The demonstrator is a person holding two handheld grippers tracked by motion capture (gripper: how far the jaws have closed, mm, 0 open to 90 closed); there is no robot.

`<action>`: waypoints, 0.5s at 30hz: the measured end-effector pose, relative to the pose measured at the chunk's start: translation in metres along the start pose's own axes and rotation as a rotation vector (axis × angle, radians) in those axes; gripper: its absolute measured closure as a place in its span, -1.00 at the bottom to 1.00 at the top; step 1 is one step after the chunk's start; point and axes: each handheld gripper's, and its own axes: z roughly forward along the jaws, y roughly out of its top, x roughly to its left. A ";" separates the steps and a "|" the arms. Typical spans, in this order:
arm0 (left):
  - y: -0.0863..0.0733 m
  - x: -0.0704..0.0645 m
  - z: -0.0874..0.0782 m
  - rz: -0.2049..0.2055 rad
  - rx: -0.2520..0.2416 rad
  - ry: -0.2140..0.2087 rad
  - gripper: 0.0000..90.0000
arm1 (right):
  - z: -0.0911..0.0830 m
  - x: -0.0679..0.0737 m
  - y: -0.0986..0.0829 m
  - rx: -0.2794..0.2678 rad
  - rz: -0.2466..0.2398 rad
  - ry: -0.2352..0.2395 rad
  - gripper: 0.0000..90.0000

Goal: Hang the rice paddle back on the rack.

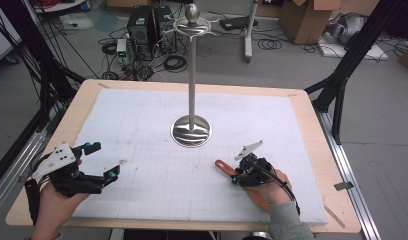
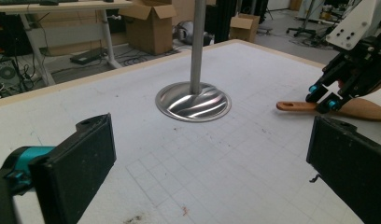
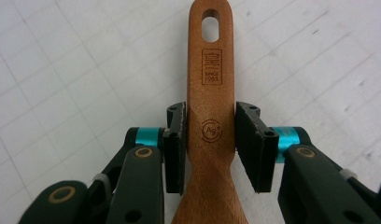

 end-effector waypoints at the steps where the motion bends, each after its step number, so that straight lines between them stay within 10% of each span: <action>1: 0.000 0.000 0.000 0.002 0.000 0.001 -0.96 | -0.002 0.000 0.000 -0.011 0.004 -0.005 0.44; 15: 0.000 -0.001 0.001 0.001 -0.002 0.000 -0.96 | -0.037 -0.002 0.001 -0.208 0.027 -0.049 0.44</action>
